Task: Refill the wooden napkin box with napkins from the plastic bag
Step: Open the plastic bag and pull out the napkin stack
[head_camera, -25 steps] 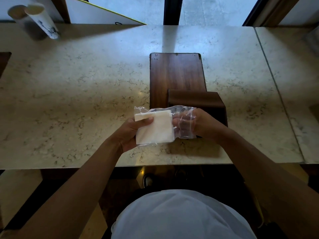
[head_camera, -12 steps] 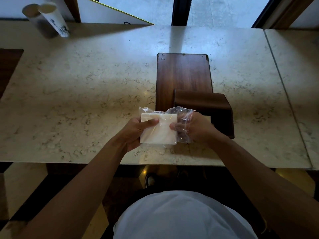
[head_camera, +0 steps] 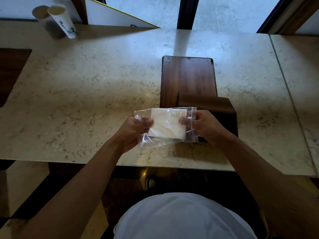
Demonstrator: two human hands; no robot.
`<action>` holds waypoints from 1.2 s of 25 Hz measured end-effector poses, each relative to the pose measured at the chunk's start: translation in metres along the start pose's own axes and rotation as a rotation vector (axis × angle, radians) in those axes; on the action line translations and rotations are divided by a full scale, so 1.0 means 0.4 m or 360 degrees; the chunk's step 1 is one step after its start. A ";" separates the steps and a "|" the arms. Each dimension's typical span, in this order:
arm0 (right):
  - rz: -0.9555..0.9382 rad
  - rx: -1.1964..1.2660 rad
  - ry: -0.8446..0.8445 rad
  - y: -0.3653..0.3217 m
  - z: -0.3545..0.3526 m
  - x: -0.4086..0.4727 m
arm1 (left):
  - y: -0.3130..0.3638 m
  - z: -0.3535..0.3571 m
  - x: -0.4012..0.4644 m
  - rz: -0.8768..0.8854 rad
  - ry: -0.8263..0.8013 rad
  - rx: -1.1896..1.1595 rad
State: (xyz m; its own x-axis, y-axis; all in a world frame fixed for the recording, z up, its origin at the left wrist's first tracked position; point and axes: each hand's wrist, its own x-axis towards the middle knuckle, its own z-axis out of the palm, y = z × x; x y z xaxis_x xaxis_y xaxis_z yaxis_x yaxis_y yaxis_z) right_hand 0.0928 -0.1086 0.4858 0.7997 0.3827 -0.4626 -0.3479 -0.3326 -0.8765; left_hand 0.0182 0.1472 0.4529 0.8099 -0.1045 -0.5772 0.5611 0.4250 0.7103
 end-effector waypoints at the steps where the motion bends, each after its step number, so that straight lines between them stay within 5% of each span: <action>1: 0.0010 0.0031 -0.0007 -0.001 -0.003 0.002 | 0.001 -0.005 0.000 0.0027 0.0017 0.0008; 17: -0.0012 0.0131 0.0377 0.044 -0.105 0.004 | -0.030 -0.157 0.018 -0.0053 0.0755 -0.0336; 30: 0.0062 0.0328 0.0353 0.061 -0.032 -0.005 | -0.159 0.012 0.066 -0.0193 0.1123 -0.1178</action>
State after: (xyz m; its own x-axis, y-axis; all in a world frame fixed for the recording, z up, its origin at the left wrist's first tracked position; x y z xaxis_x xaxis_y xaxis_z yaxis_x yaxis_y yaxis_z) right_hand 0.0891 -0.1285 0.4668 0.8632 0.1680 -0.4761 -0.4543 -0.1529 -0.8776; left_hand 0.0047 0.1130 0.3945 0.3358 0.2667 -0.9034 0.1933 0.9192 0.3432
